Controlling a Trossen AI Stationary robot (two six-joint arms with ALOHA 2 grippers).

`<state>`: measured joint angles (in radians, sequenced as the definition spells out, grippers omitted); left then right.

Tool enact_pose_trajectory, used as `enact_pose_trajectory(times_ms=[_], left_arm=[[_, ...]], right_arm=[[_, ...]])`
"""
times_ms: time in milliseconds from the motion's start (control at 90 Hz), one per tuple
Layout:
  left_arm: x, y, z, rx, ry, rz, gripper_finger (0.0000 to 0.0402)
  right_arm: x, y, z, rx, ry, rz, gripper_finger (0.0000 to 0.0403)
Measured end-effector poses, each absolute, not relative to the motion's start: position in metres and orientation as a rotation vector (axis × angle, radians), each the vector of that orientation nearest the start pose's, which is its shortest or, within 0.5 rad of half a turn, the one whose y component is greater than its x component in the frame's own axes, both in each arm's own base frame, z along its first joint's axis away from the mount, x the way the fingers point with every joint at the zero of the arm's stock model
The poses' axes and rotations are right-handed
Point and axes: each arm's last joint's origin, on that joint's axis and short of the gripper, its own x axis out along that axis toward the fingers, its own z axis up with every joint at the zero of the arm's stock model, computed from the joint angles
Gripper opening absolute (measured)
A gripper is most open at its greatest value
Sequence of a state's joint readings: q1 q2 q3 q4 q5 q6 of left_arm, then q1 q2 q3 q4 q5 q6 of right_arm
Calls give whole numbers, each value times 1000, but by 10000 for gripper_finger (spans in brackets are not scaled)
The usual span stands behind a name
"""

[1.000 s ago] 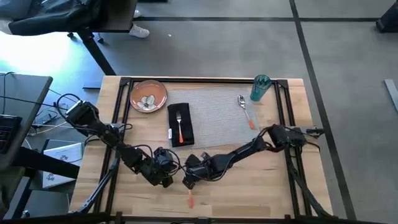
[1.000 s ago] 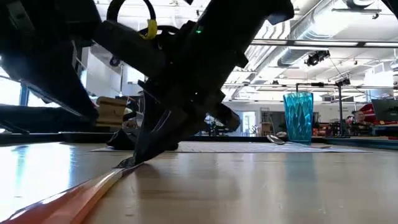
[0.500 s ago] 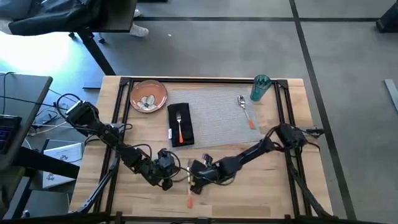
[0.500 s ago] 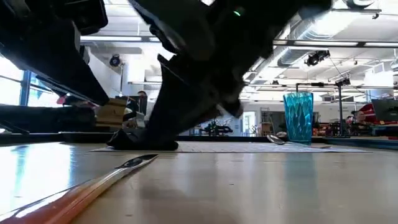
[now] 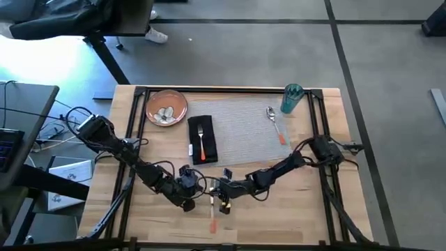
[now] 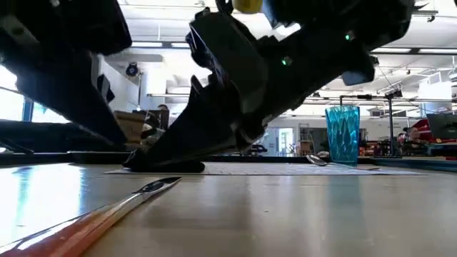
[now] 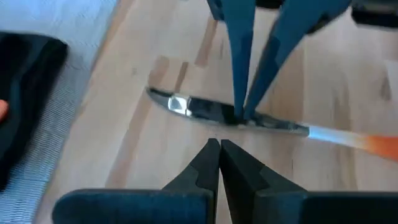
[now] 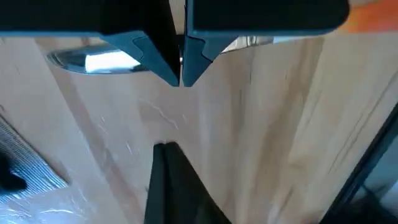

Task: Set table place
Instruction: Put the orange table knife on the gray table mat beside the orange spoon

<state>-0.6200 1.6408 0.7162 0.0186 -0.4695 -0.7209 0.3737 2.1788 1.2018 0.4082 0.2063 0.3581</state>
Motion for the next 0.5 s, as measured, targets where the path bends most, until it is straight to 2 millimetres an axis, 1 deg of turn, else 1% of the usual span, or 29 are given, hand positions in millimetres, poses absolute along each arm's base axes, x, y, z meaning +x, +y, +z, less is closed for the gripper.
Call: enact_pose_trajectory(times_ms=[89, 233, 500], left_arm=[[245, -159, 133, -209, 765, 147, 0], [248, -156, 133, -159, 765, 139, 0], [252, -149, 133, -165, 763, 153, 0]], right_arm=[[410, 154, 98, 180, 579, 56, 0], [403, 155, 91, 185, 605, 27, 0], [398, 158, 87, 191, 606, 15, 0]])
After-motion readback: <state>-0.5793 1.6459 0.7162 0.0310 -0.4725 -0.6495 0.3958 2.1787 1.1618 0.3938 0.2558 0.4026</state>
